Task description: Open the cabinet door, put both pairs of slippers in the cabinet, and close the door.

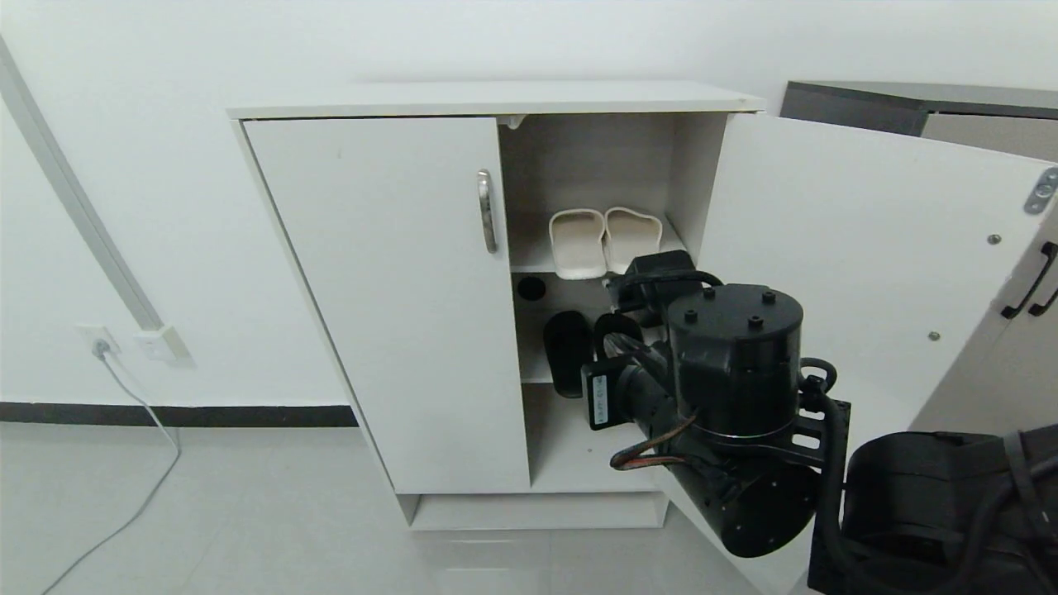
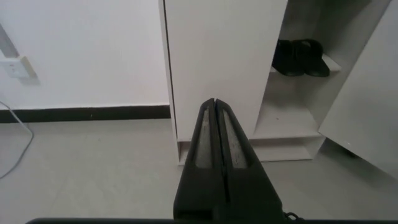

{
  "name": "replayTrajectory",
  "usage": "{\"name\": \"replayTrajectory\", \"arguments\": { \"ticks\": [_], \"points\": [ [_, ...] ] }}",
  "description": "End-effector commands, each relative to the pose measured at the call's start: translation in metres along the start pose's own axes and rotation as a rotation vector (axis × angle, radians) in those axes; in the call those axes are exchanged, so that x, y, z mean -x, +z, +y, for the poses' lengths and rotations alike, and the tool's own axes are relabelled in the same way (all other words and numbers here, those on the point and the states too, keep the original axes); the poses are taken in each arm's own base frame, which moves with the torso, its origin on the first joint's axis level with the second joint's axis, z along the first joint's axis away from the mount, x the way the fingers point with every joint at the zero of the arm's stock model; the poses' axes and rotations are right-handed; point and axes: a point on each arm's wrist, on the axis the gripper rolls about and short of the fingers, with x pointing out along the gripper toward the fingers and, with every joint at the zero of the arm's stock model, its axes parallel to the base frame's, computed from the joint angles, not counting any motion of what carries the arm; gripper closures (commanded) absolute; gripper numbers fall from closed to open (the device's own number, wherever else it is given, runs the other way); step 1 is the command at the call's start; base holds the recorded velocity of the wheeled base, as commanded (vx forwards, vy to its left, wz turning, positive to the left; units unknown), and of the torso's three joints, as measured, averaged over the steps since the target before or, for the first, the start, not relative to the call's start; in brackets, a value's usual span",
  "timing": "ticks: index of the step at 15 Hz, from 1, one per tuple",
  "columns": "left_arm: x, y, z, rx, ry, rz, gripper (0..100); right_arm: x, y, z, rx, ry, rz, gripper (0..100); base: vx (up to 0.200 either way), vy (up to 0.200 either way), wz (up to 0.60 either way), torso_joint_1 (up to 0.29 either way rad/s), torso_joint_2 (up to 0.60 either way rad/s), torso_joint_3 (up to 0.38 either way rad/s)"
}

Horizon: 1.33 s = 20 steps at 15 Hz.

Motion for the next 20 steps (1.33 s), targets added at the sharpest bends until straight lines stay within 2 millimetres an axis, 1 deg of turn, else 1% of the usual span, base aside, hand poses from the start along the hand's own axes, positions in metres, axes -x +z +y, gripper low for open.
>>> {"name": "replayTrajectory", "arguments": {
  "ticks": [1,3,4,6,8,20],
  "points": [
    [0.000,0.000,0.000,0.000,-0.001,-0.001,100,-0.001,-0.003,-0.002,0.005,-0.006,0.007,100,-0.200,0.000,0.00,0.012,0.01,0.002],
    [0.000,0.000,0.000,0.000,0.001,-0.001,100,-0.002,-0.003,-0.002,0.008,-0.008,0.009,100,-0.200,0.000,0.00,0.000,0.00,0.002],
    [0.000,0.000,0.000,0.000,0.001,-0.001,100,-0.002,-0.005,-0.003,0.012,-0.008,0.013,100,0.000,0.000,0.00,0.000,0.00,0.000],
    [0.000,0.000,0.000,0.000,0.001,-0.001,100,-0.012,-0.011,-0.009,0.018,-0.034,0.028,100,0.000,0.000,0.00,0.000,0.00,0.000],
    [0.000,0.000,0.000,0.000,0.001,-0.001,100,-0.017,-0.015,-0.011,0.021,-0.045,0.035,100,0.000,0.000,0.00,0.000,0.00,0.000],
    [0.000,0.000,0.000,0.002,0.001,-0.001,100,-0.023,-0.020,-0.012,0.028,-0.057,0.046,100,0.000,0.000,0.00,0.000,0.00,0.000]
  ]
}}
